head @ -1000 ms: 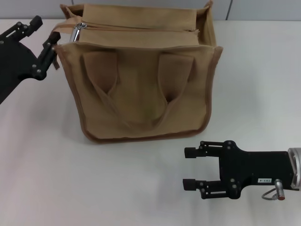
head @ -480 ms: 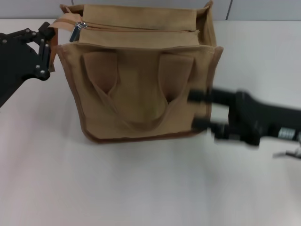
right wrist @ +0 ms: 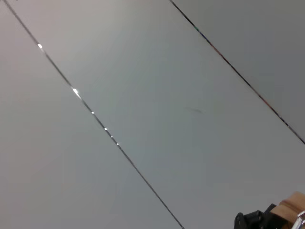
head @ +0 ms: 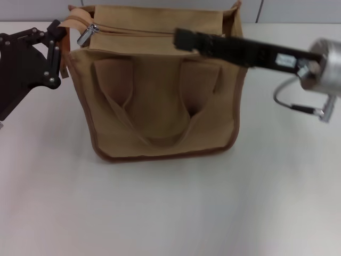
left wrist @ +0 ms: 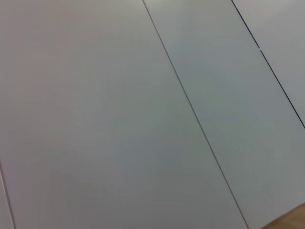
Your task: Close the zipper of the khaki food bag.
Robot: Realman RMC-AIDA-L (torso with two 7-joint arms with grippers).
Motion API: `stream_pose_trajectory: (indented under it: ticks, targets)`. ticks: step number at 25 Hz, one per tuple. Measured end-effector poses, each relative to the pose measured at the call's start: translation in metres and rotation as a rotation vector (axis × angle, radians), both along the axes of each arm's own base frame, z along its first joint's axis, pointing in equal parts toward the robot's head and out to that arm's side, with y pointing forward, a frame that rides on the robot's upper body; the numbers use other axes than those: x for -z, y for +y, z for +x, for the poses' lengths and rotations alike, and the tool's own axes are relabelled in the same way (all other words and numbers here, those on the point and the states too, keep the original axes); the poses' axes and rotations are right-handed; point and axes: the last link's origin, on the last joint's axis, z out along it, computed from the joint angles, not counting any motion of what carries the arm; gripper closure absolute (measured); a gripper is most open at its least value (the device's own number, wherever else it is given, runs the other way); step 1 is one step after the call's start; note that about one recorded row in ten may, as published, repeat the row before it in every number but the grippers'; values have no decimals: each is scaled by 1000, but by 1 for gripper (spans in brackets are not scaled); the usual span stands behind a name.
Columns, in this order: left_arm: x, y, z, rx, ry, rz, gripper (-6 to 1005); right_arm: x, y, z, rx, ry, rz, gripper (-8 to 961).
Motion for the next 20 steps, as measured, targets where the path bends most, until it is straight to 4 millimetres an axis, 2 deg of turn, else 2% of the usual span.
stream_pose_trajectory:
  ticks: [6,13,16,20]
  targets:
    - [-1,1,1,3,-5,9,995,1,27,-39,12,-85,-86,212]
    - [-2,2,2,7,-9,12,995,8,47,-63,77,-202,-137,214]
    - [-2,2,3,9,-9,13,995,16,56,-74,130,-267,-172,215]
    - [-2,2,3,10,-11,13,995,21,61,-81,160,-299,-191,216]
